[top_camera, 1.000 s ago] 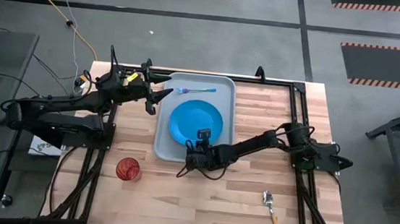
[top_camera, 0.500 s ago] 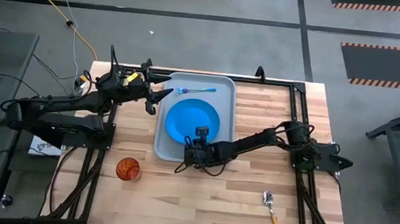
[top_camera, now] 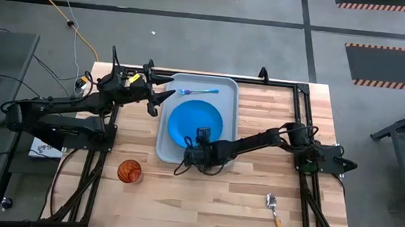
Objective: Pick and place plate/cup/fork/spoon on tray
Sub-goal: Put the blue plate on the gray serving tray to the left of the blue fork, then put the yellow spoon on the gray serving tray to the left of the blue fork
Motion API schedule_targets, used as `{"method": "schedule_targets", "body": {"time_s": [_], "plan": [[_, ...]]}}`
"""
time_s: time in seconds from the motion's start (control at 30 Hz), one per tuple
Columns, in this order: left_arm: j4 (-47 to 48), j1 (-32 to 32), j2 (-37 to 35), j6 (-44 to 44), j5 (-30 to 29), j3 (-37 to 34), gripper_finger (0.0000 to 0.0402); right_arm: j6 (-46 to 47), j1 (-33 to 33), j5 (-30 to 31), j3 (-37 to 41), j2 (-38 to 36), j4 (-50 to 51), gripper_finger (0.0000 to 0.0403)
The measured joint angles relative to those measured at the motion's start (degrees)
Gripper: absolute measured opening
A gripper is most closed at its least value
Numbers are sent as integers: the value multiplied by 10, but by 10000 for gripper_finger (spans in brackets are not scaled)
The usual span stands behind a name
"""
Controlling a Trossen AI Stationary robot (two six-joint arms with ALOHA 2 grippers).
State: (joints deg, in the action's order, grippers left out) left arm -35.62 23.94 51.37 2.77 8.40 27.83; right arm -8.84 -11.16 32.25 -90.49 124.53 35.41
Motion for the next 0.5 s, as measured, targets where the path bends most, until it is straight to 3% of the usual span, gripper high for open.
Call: {"method": "schedule_targets", "body": {"time_s": [0.3,0.5], "plan": [[13,0,0,0,0,0,204,44,0,-66,-52,-3,153,212],[15,0,0,3,0,0,204,190,-24,-73,6,-79,288,213]]}}
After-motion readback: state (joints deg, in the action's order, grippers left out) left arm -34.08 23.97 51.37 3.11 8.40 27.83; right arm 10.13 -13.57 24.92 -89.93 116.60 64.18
